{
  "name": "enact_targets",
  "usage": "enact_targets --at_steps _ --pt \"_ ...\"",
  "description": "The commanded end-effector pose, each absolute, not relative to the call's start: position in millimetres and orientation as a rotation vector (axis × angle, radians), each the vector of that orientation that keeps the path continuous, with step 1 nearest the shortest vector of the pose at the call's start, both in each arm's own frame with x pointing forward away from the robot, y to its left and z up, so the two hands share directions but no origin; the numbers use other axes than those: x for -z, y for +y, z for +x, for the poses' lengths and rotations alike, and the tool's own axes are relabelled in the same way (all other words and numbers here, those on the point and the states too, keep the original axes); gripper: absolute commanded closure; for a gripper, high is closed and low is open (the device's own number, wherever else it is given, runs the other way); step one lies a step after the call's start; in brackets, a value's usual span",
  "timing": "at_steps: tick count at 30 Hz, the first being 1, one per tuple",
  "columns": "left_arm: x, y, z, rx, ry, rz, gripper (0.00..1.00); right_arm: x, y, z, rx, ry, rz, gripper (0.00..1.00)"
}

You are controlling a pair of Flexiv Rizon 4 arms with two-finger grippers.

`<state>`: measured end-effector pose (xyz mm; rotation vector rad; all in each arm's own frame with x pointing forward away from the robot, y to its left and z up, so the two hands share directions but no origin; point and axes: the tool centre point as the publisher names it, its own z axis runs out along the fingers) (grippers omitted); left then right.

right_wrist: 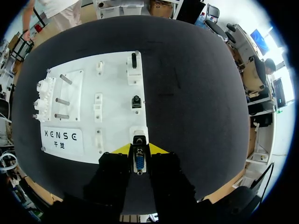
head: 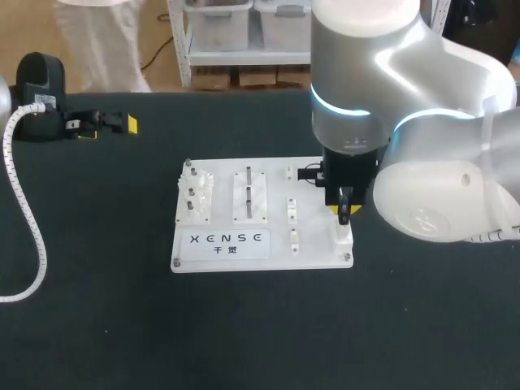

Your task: Insert the USB connector, Ethernet cable, and multi-pin plug into their matching sockets one by one.

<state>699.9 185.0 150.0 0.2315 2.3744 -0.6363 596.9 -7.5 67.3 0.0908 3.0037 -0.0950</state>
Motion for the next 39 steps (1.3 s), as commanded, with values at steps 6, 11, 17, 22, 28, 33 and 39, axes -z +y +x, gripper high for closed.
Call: enact_targets --at_steps 6,11,17,22,28,33,39 --pt "-150.0 185.0 699.9 0.636 2.374 0.232 0.0 -64.7 -7.9 594.9 0.106 2.999 0.093 1.0" --pt "-150.0 185.0 699.9 0.636 2.374 0.232 0.0 -63.9 -8.7 595.4 0.107 2.997 0.103 1.0" --pt "-150.0 185.0 699.9 0.636 2.374 0.232 0.0 -64.0 -9.1 596.4 0.111 2.996 0.107 1.0" --pt "-150.0 185.0 699.9 0.636 2.374 0.232 0.0 -64.0 -9.7 597.0 0.113 2.997 0.108 1.0" --pt "-150.0 185.0 699.9 0.636 2.374 0.232 0.0 -63.7 -10.2 597.3 0.113 2.997 0.11 1.0" --pt "-150.0 185.0 699.9 0.636 2.374 0.232 0.0 -64.0 -10.8 597.4 0.113 2.996 0.11 1.0" --pt "-150.0 185.0 699.9 0.636 2.374 0.232 0.0 -62.9 -12.5 596.1 0.118 3.002 0.112 1.0"
